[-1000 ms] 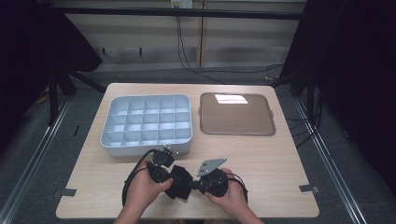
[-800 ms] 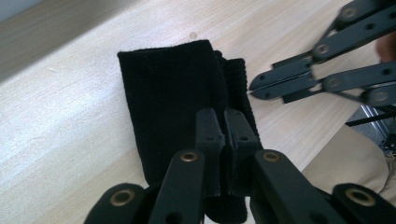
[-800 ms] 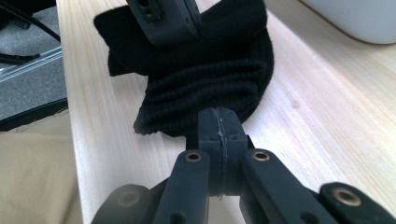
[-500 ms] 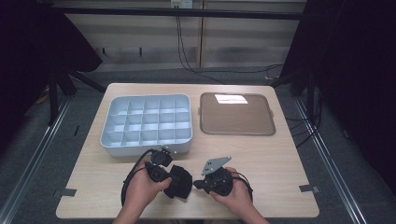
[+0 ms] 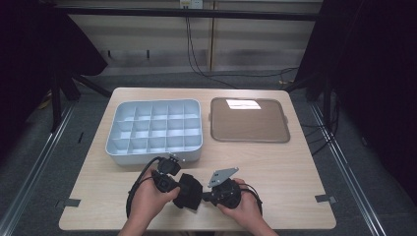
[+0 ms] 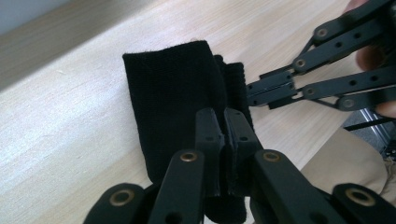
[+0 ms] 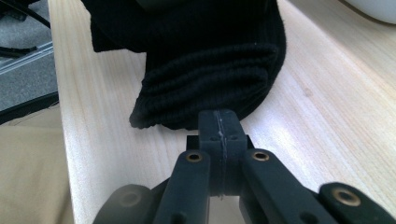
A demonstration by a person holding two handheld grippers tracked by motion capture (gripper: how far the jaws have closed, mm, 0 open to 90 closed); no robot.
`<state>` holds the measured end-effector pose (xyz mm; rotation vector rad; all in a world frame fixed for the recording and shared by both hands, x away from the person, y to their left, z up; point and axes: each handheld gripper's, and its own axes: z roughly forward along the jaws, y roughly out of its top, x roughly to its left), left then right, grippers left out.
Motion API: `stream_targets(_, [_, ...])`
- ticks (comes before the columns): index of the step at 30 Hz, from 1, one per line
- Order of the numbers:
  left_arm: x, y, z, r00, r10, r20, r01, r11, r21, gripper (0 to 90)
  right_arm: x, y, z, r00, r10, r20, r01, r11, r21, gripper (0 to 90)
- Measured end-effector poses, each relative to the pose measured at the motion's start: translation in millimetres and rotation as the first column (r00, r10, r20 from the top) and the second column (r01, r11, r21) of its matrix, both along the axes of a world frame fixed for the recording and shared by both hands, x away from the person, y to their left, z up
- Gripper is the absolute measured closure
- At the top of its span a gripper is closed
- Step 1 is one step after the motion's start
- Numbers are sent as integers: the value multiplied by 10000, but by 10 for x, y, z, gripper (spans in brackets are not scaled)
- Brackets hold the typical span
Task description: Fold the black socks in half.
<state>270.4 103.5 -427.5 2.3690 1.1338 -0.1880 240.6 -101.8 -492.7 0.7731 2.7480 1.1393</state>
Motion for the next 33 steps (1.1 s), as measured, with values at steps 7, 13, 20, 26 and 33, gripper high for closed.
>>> stream_targets(7, [0, -35, 14, 10000, -69, 32, 68, 10000, 17, 856, -4, 21, -7, 10000, -20, -49, 19, 10000, -13, 900])
stream_targets(13, [-5, -84, -34, 9997, -230, -57, 230, 9997, 70, 855, 0, 23, -8, 10000, -20, 6, 20, 10000, 7, 900])
stream_targets(20, [-3, -112, -105, 9993, -305, -224, 310, 9993, 203, 855, 0, 21, -11, 10000, -49, -71, 50, 10000, 30, 900])
stream_targets(26, [1, -124, -157, 9994, -250, -247, 255, 9995, 205, 854, 5, 19, -19, 10000, -19, -48, 20, 10000, 45, 900])
stream_targets(33, [8, -150, -201, 9996, -155, -220, 161, 9995, 289, 853, 7, 14, -15, 10000, 2, -55, -2, 10000, 6, 900])
